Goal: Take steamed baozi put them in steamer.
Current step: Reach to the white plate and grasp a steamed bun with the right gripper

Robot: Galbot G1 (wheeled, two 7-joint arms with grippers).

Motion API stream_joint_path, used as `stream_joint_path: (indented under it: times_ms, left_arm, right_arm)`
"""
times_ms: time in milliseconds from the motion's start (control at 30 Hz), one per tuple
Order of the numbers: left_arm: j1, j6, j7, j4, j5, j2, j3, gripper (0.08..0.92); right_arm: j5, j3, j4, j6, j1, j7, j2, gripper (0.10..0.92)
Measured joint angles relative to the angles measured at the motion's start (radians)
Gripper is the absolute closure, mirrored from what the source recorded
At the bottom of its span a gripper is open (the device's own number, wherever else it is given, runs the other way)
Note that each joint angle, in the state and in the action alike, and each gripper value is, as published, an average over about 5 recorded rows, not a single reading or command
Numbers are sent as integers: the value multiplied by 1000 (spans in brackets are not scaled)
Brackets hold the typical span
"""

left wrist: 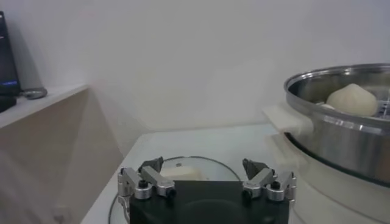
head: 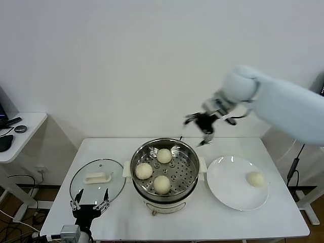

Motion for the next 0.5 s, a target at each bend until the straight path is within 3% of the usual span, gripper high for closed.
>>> stream_joint_path:
  times_ms: [233,500]
  left_arm:
    - [6,6,4,0,-21,6,-10,177]
    - [13,8,6,17,-28,10,-20,177]
  right_arm:
    - [-106,102,-43,-98,-151,-28,-160,203]
    - [-288,286,-127,-103,-394,-39,-211,203]
